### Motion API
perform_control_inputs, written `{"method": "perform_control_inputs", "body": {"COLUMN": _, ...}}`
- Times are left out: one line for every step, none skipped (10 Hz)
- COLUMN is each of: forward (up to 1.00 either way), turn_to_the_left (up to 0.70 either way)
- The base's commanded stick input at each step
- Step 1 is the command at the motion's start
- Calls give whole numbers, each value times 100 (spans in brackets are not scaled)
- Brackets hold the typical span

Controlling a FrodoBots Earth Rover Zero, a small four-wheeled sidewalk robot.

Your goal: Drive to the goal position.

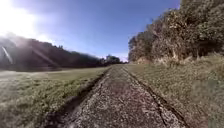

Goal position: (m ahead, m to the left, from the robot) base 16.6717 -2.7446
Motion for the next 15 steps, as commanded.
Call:
{"method": "perform_control_inputs", "body": {"forward": 0, "turn_to_the_left": 0}}
{"method": "perform_control_inputs", "body": {"forward": 0, "turn_to_the_left": 0}}
{"method": "perform_control_inputs", "body": {"forward": 0, "turn_to_the_left": 0}}
{"method": "perform_control_inputs", "body": {"forward": 0, "turn_to_the_left": 0}}
{"method": "perform_control_inputs", "body": {"forward": 3, "turn_to_the_left": 0}}
{"method": "perform_control_inputs", "body": {"forward": 40, "turn_to_the_left": 0}}
{"method": "perform_control_inputs", "body": {"forward": 77, "turn_to_the_left": 0}}
{"method": "perform_control_inputs", "body": {"forward": 85, "turn_to_the_left": 0}}
{"method": "perform_control_inputs", "body": {"forward": 85, "turn_to_the_left": 0}}
{"method": "perform_control_inputs", "body": {"forward": 85, "turn_to_the_left": -6}}
{"method": "perform_control_inputs", "body": {"forward": 85, "turn_to_the_left": -15}}
{"method": "perform_control_inputs", "body": {"forward": 85, "turn_to_the_left": -28}}
{"method": "perform_control_inputs", "body": {"forward": 85, "turn_to_the_left": -15}}
{"method": "perform_control_inputs", "body": {"forward": 85, "turn_to_the_left": -2}}
{"method": "perform_control_inputs", "body": {"forward": 85, "turn_to_the_left": 0}}
